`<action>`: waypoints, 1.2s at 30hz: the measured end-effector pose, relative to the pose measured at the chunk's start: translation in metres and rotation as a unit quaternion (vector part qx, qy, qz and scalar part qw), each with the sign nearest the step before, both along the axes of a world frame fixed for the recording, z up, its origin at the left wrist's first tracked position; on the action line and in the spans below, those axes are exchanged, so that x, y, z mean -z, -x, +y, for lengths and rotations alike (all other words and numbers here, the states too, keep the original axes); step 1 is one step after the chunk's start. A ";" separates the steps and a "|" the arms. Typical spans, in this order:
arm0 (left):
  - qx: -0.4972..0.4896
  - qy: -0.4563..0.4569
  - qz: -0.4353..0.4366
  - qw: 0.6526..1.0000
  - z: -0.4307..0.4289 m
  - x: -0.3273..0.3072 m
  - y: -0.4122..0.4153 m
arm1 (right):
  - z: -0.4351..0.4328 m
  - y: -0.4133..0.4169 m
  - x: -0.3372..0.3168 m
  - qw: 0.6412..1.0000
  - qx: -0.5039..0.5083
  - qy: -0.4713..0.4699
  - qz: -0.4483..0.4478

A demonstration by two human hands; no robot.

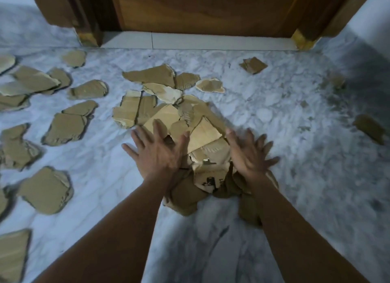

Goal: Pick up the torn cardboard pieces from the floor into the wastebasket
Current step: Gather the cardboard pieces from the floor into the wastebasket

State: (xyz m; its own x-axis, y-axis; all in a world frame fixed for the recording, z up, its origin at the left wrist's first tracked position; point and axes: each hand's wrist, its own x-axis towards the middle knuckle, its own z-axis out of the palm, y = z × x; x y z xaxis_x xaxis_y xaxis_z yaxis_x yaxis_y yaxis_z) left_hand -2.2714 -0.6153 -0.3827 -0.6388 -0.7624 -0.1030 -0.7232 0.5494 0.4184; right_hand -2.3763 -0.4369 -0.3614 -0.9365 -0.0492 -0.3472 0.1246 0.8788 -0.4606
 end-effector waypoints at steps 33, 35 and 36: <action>0.136 -0.544 0.241 0.792 0.183 -0.226 -0.014 | 0.144 -0.083 -0.186 0.853 0.189 0.478 0.095; 0.163 -0.536 0.237 0.794 0.222 -0.243 -0.008 | 0.186 -0.083 -0.201 0.836 0.204 0.494 0.123; 0.175 -0.535 0.233 0.793 0.244 -0.252 -0.007 | 0.209 -0.084 -0.211 0.835 0.206 0.492 0.135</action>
State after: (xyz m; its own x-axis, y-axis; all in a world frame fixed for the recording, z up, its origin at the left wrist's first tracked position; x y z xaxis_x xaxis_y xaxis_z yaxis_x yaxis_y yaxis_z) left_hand -2.2645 -0.3717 -0.1304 -0.9509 -0.1657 -0.2614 -0.2341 -0.1672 0.9577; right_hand -2.2927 -0.2277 -0.1505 -0.9819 0.1597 -0.1021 0.0979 -0.0340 -0.9946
